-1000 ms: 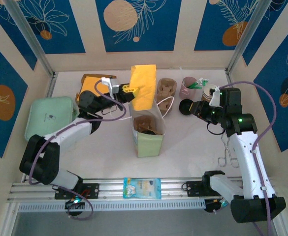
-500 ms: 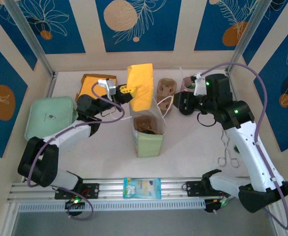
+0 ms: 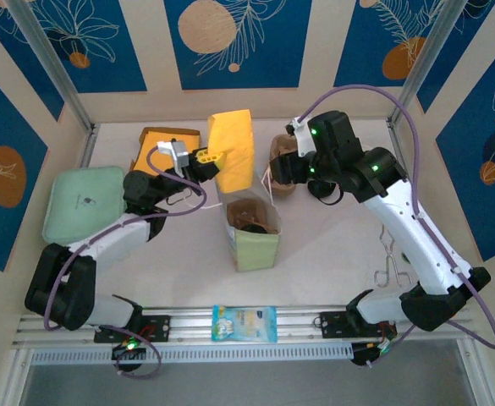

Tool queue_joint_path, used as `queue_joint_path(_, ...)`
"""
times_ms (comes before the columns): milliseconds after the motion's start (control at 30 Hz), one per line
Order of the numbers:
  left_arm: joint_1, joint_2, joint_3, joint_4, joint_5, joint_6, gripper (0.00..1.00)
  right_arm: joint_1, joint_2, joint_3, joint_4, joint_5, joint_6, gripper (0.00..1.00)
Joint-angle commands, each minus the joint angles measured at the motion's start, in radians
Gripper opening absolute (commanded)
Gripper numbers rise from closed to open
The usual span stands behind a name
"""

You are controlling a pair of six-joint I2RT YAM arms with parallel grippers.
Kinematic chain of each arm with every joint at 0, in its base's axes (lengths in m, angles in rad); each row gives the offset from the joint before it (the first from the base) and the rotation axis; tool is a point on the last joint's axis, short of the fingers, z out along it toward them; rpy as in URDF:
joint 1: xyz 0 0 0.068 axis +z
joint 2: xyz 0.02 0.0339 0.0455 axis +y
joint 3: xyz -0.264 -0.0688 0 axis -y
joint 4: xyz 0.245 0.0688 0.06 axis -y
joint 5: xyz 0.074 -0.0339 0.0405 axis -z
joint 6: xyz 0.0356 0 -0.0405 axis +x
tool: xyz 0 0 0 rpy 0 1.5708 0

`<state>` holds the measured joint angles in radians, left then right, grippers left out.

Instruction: Pack the takeout coffee

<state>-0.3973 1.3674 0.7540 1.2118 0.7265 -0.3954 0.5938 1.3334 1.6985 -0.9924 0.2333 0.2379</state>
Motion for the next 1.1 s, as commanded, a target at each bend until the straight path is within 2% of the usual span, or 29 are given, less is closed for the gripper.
queue_joint_path(0,0.01,-0.034,-0.014,0.034,-0.002,-0.011,0.0,-0.019,-0.016,0.039,-0.016,0.102,0.021,0.55)
queue_joint_path(67,0.01,-0.04,-0.022,0.023,-0.002,-0.002,0.0,-0.059,-0.027,0.034,-0.03,0.14,0.078,0.48)
queue_joint_path(200,0.012,-0.064,-0.035,-0.012,0.002,0.019,0.0,-0.146,-0.092,-0.034,0.001,0.102,0.144,0.39)
queue_joint_path(400,0.012,-0.078,-0.037,-0.08,0.011,0.045,0.0,-0.175,-0.137,-0.086,0.036,0.02,0.144,0.38)
queue_joint_path(600,0.012,-0.07,-0.042,-0.112,0.0,0.07,0.0,-0.172,-0.143,-0.097,0.049,-0.001,0.143,0.37)
queue_joint_path(1067,-0.007,0.03,0.02,-0.067,-0.001,0.036,0.0,-0.153,-0.159,-0.145,0.106,-0.025,0.132,0.37)
